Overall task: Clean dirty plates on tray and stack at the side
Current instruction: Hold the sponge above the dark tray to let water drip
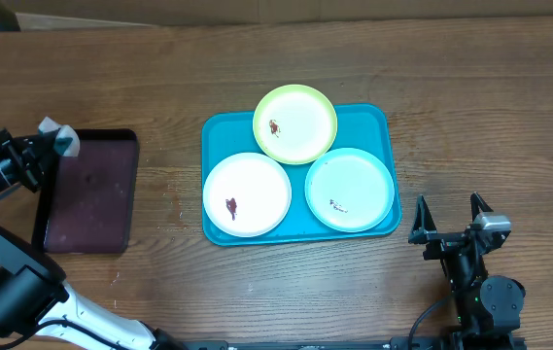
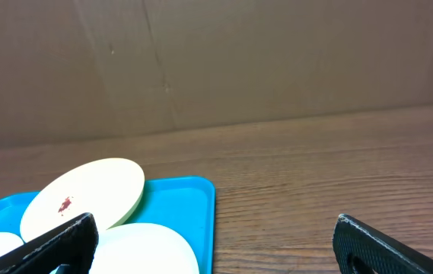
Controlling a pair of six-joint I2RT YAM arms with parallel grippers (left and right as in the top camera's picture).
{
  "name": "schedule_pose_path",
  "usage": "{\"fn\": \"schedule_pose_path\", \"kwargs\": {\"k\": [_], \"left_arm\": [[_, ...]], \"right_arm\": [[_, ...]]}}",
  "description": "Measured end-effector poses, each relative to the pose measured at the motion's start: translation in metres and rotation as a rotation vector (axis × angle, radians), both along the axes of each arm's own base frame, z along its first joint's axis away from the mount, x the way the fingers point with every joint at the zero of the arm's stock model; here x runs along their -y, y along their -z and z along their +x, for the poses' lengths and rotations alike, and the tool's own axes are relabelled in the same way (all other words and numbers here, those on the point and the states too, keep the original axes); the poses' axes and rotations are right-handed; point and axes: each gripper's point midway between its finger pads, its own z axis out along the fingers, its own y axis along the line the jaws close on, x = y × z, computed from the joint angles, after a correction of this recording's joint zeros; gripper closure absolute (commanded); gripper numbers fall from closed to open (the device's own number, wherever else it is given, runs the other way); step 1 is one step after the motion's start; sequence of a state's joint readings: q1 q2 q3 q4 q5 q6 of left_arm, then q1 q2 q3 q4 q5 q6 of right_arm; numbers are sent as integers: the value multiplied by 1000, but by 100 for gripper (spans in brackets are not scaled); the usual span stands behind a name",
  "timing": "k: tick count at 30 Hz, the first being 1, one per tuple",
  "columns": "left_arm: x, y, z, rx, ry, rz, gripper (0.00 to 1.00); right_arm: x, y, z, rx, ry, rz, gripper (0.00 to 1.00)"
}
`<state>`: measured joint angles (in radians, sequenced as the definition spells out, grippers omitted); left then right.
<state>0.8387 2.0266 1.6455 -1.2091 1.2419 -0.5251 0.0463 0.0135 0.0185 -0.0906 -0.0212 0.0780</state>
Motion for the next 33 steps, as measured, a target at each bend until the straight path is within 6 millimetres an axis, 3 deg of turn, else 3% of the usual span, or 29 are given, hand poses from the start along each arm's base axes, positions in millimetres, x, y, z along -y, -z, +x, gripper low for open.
{"fn": "schedule_pose_path", "kwargs": {"k": [7,33], "left_arm": [[2,9,-7,-156,-44,-82,96],[-14,49,-22,-434,-136,5,96]], "right_arm": [[0,0,0,0,0,0,0],[0,0,0,0,0,0,0]]}}
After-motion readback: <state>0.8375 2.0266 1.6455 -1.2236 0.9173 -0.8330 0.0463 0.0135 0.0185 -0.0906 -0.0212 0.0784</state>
